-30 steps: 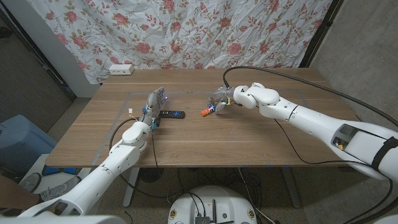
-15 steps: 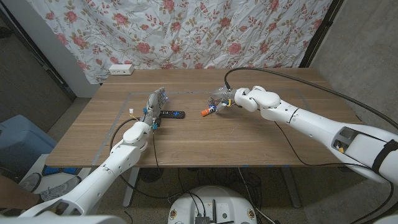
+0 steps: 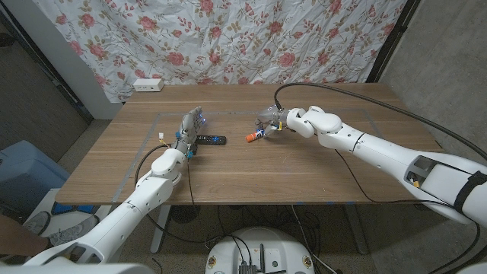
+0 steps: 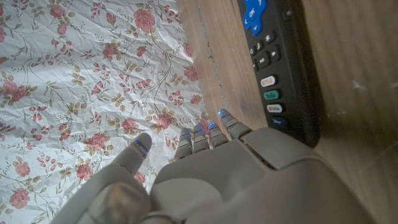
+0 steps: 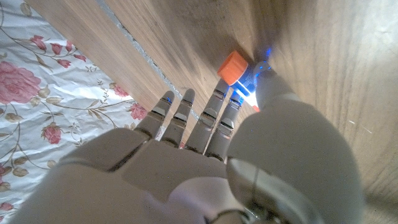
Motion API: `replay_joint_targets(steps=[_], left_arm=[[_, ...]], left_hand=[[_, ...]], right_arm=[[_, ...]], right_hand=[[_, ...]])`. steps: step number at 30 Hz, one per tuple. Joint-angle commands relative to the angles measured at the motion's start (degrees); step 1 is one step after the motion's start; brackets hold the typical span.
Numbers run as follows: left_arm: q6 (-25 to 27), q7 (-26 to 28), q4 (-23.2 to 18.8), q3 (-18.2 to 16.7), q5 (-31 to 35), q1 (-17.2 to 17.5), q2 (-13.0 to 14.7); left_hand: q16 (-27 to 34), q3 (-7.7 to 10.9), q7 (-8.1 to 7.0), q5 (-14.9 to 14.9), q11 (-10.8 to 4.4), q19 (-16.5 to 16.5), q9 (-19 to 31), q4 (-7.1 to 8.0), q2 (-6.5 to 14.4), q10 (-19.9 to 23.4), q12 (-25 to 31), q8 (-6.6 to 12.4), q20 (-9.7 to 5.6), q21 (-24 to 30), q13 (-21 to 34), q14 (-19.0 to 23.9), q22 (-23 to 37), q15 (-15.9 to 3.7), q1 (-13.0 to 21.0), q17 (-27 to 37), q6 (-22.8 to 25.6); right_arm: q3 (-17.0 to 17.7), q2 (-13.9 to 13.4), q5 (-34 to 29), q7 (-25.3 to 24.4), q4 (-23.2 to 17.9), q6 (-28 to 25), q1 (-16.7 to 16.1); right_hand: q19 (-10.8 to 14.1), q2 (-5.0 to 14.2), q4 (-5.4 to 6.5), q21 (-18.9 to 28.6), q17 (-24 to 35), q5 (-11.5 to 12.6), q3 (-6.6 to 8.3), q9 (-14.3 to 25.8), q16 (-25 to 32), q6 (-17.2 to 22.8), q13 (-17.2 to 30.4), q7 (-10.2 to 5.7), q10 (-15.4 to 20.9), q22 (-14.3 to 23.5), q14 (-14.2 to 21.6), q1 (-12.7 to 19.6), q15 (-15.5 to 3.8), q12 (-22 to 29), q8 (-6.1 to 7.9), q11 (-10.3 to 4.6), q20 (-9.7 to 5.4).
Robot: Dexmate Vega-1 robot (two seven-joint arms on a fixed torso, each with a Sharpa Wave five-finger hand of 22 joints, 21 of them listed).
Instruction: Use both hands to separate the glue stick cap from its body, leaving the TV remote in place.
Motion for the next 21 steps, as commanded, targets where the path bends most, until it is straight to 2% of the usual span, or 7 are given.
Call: replay_joint_targets(steps=[1,12,21], left_arm=[[-0.13,-0.06,0.33,0.12,0.03,-0.18,-0.18],[-0.17,0.09,0.44,0.11,-0.02,-0.08,-0.31],[-0.12,0.5,0.34,0.07,0.09,0.01,-0.36]], left_hand=[[-0.07,0.4,0.08,0.01,0.0,0.18,0.32,-0.02,5.26,0.31,-0.03,0.15,0.17,0.17,0.22,0.12,0.13,0.3,0.06,0.33,0.62],[-0.07,0.42,0.05,0.01,-0.02,0.23,0.32,0.03,5.24,0.34,-0.03,0.13,0.18,0.18,0.22,0.13,0.14,0.27,0.03,0.33,0.62],[-0.06,0.45,0.02,0.0,0.02,0.23,0.33,0.05,5.24,0.37,-0.02,0.16,0.17,0.18,0.22,0.15,0.14,0.25,0.02,0.33,0.74]], right_arm=[[-0.14,0.15,-0.48,-0.34,-0.25,-1.35,-0.32],[-0.3,0.3,0.48,2.36,-0.18,-1.08,0.41],[0.45,0.22,1.4,0.39,-0.07,-0.95,0.14]], right_hand=[[-0.11,1.27,0.26,0.04,0.44,-0.23,-0.6,-0.02,0.72,1.34,0.06,-0.08,1.45,0.17,1.17,-0.37,-7.0,-0.3,0.52,0.01,0.24],[0.21,2.98,0.79,0.1,1.15,-0.49,-1.76,-0.41,1.69,3.92,0.04,-0.13,4.15,0.18,2.25,-1.3,-7.36,-0.73,0.49,-0.02,-0.36],[0.92,4.01,0.83,0.29,1.57,-0.62,-2.48,-0.48,2.2,5.54,0.06,-0.16,5.76,0.18,2.61,-1.66,-7.32,-0.96,0.49,-0.07,-0.97]])
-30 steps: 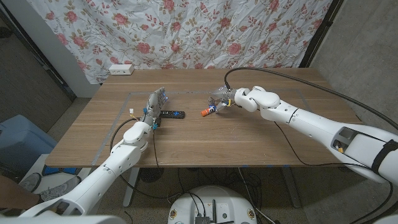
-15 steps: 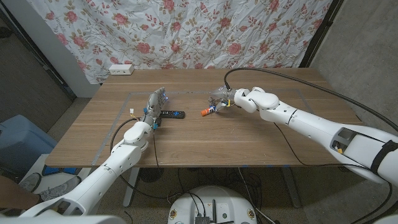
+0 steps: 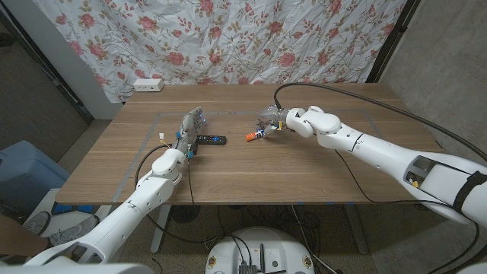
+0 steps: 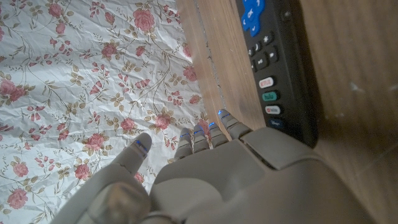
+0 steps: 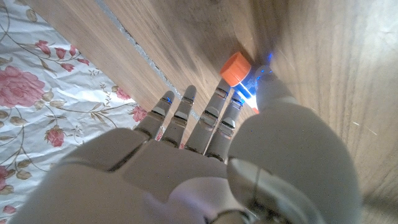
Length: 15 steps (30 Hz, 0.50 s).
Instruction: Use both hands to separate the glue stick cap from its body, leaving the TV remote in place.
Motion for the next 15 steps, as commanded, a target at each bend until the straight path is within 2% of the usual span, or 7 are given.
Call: replay_joint_targets(steps=[1,15], left_arm=[[-0.08,0.46,0.04,0.0,0.06,0.14,-0.18],[0.09,0.69,0.14,0.1,0.21,-0.09,-0.29]], left_hand=[[-0.06,0.46,0.21,0.0,-0.02,0.22,0.33,0.06,5.24,0.4,-0.02,0.16,0.18,0.17,0.22,0.16,0.14,0.26,0.02,0.33,0.55],[-0.05,0.49,0.2,0.0,-0.12,0.25,0.34,0.11,5.21,0.43,-0.02,0.16,0.18,0.18,0.22,0.18,0.14,0.29,-0.02,0.33,0.64]], right_arm=[[0.73,0.03,1.37,-1.04,0.16,0.12,-0.03],[2.13,-0.83,4.15,-1.94,-0.82,0.67,-1.05]], right_hand=[[0.66,1.02,-0.02,0.33,0.29,-0.14,-0.56,0.08,0.58,1.01,0.14,-0.02,1.16,0.17,0.64,-0.04,-7.32,-0.13,0.29,-0.03,-0.63],[1.6,1.51,-0.18,0.43,0.57,-0.25,-1.39,0.06,1.1,2.56,0.17,-0.01,2.72,0.18,1.2,-0.22,-7.28,-0.34,0.28,-0.04,-0.94]])
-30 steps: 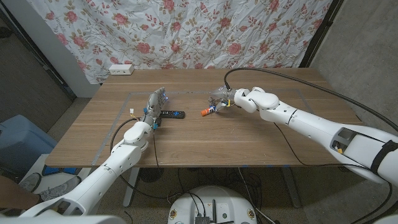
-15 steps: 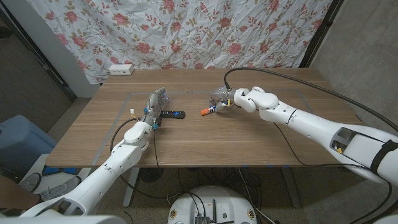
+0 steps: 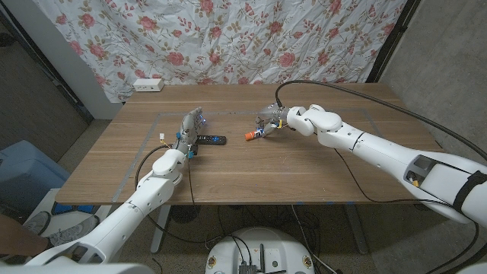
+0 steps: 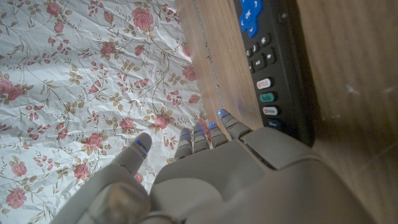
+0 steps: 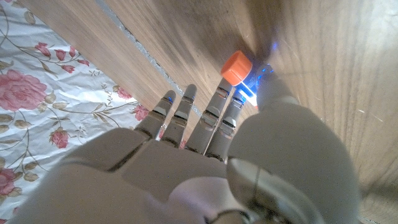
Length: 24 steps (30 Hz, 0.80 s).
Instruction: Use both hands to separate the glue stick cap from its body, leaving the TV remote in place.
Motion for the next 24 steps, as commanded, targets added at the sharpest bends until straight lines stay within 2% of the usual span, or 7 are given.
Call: replay_joint_targets(steps=[1,16,20,24], left_arm=[[0.15,0.23,-0.01,0.04,0.1,-0.13,-0.05],[1.6,1.21,-3.04,0.06,0.74,0.34,1.03],[1.83,1.66,-4.12,-0.31,0.28,0.78,1.02],[4.07,2.62,-6.78,-0.43,0.5,1.31,2.31]], left_hand=[[-0.05,0.49,0.2,-0.01,-0.13,0.26,0.34,0.12,5.21,0.44,-0.01,0.15,0.17,0.19,0.22,0.18,0.14,0.27,-0.02,0.33,0.64],[-0.08,0.5,0.16,-0.02,-0.04,0.26,0.34,0.01,5.05,0.52,0.0,0.14,0.1,0.17,0.23,0.2,0.14,0.24,0.02,0.29,0.7],[-0.14,0.44,0.16,-0.07,-0.11,0.29,0.33,-0.47,4.68,0.52,-0.01,0.16,0.02,0.17,0.22,0.21,0.12,0.13,0.23,0.18,0.81],[-0.18,0.37,0.06,-0.18,-0.37,0.44,0.3,-1.42,4.22,0.73,0.05,0.18,-0.09,0.18,0.21,0.28,0.07,0.02,0.7,0.05,0.97]], right_arm=[[1.09,-0.64,1.89,-0.98,-0.86,0.33,-0.83],[4.44,-2.33,4.45,-3.63,-4.87,-1.69,-3.6],[5.03,-2.72,4.6,-4.23,-5.74,-2.16,-4.14],[5.88,-3.15,5.0,-5.44,-6.53,-2.49,-4.89]], right_hand=[[0.76,0.88,-0.07,0.38,0.32,-0.2,-0.39,0.33,0.5,1.01,0.11,-0.09,0.94,0.17,0.75,-0.01,-7.17,-0.31,0.36,-0.18,-0.11],[1.06,1.43,-0.15,0.32,0.46,-0.35,-0.97,0.36,0.82,2.27,0.14,-0.11,1.8,0.19,1.04,-0.05,-7.15,-0.58,0.38,-0.18,-0.39],[1.15,1.53,-0.16,0.32,0.52,-0.41,-1.08,0.36,0.91,2.43,0.15,-0.13,1.96,0.19,1.11,-0.07,-7.13,-0.63,0.34,-0.18,-0.4],[1.2,1.6,-0.2,0.3,0.55,-0.47,-1.24,0.36,0.95,2.61,0.17,-0.13,2.14,0.19,1.09,-0.07,-7.11,-0.69,0.28,-0.18,-0.46]])
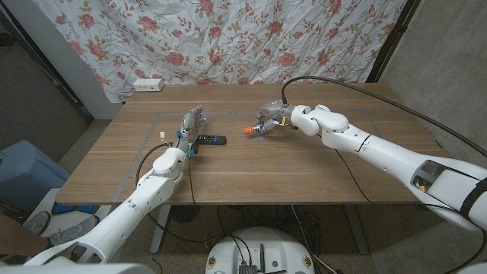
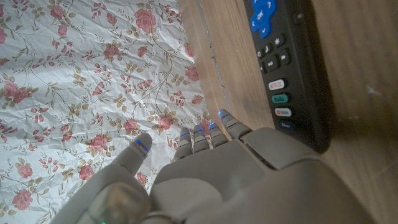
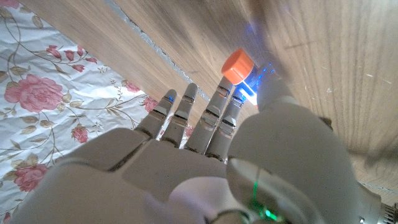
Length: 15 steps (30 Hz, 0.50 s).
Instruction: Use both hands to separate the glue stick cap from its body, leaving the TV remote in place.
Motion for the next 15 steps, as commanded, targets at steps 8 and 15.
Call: replay_joint_targets(steps=[8,15], left_arm=[[6.37,2.83,-9.25,-0.93,-0.36,2.06,3.54],[9.68,3.84,-13.05,-1.52,-0.64,2.84,5.61]], left_hand=[[-0.17,-0.24,-0.29,-0.61,-0.57,0.84,0.11,-3.9,2.74,1.36,0.19,0.28,-0.66,0.1,0.2,0.56,-0.09,-0.27,2.04,-0.04,1.23],[-0.14,0.39,-0.45,-1.05,-1.06,1.23,0.11,-8.43,2.01,2.07,0.28,0.64,-1.0,-0.05,0.21,0.92,-0.18,-0.51,4.59,-0.03,2.06]], right_arm=[[3.43,-1.94,1.2,-3.08,-4.77,-3.05,-3.01],[4.33,-2.58,0.55,-3.32,-6.8,-5.36,-4.21]], right_hand=[[-0.13,0.74,0.05,-0.14,0.16,-0.22,-0.85,0.29,0.07,1.75,0.23,-0.75,0.65,0.07,-0.17,-0.58,-6.59,-0.63,-0.05,0.16,0.16],[-0.19,0.81,0.06,-0.15,0.18,-0.23,-0.97,0.28,0.07,1.76,0.23,-0.75,0.71,0.07,-0.23,-0.66,-6.59,-0.7,-0.17,0.15,0.14]])
